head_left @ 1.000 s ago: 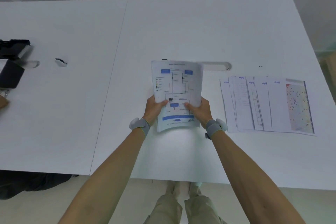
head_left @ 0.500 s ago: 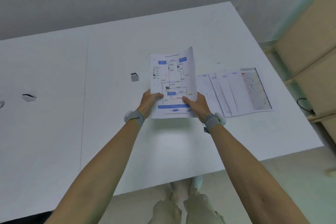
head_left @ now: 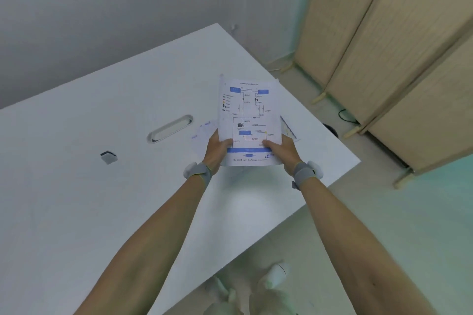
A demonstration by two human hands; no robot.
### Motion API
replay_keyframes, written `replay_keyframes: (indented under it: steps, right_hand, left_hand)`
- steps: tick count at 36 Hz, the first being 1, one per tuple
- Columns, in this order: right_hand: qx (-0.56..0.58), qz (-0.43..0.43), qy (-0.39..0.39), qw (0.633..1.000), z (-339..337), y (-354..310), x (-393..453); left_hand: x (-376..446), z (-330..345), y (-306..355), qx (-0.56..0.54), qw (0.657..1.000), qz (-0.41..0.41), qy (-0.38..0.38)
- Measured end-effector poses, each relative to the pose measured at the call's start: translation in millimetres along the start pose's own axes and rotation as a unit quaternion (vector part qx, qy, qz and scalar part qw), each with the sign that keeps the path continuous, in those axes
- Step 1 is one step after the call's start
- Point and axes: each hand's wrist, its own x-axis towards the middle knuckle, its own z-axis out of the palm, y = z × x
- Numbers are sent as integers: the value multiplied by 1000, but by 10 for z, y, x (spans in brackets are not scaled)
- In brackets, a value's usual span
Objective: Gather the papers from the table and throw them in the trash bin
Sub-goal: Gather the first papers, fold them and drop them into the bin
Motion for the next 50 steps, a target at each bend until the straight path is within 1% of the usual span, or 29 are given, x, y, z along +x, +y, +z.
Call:
replay_keyframes:
  steps: [4, 5, 8, 9, 13, 14, 18, 19, 23, 27, 28, 32, 34, 36, 40, 45, 50]
  right_hand:
    - [-7, 0, 23, 1000, -746, 68, 103]
    - [-12, -1, 25, 1000, -755, 70, 108]
    - [-21, -11, 60, 998, -1268, 136, 193]
    - [-26, -18, 66, 997, -1295, 135, 211]
    - [-22, -21, 111, 993, -1932, 233, 292]
    - [-20, -22, 118, 993, -1965, 233, 304]
    - [-13, -15, 150, 988, -2517, 328, 353]
    - [-15, -17, 155, 988, -2551, 341, 354]
    - [-4, -2, 175, 984, -3027, 408, 476]
    - [0, 15, 184, 983, -3456, 495, 651]
    - [0, 16, 183, 983, -3470, 515, 670]
    - [-5, 31, 187, 982, -3858, 537, 944]
    - [-8, 35, 188, 981, -4076, 506, 1114]
    - [-12, 35, 188, 981, -4163, 478, 1216]
    - [-30, 46, 191, 980, -4551, 350, 1552]
    - [-37, 45, 177, 982, -4883, 259, 1874]
    - [-25, 25, 168, 985, -5188, 154, 2163]
  left_hand:
    - [92, 761, 241, 10, 1000, 10, -28]
    - [102, 779, 244, 10, 999, 9, -31]
    - [168, 1343, 375, 12, 999, 12, -51]
    - [175, 1378, 398, 8, 998, 11, -54]
    - [216, 2079, 560, 7, 997, 2, -81]
    - [233, 2122, 574, 10, 997, 4, -81]
    - [265, 2712, 732, 50, 993, 11, -110]
    - [270, 2747, 738, 56, 992, 11, -114]
    - [370, 3248, 866, 78, 988, 11, -132]
    - [519, 3698, 989, 86, 986, 7, -144]
    - [543, 3714, 989, 86, 986, 4, -143]
    - [721, 4119, 1104, 60, 987, -3, -146]
    - [846, 4346, 1189, 45, 987, -2, -154]
    - [938, 4437, 1232, 36, 987, -9, -153]
    - [1182, 4802, 1451, 43, 988, -26, -144]
    - [1428, 5077, 1648, 42, 989, -39, -138]
    - [1635, 5379, 1887, 49, 990, -35, -127]
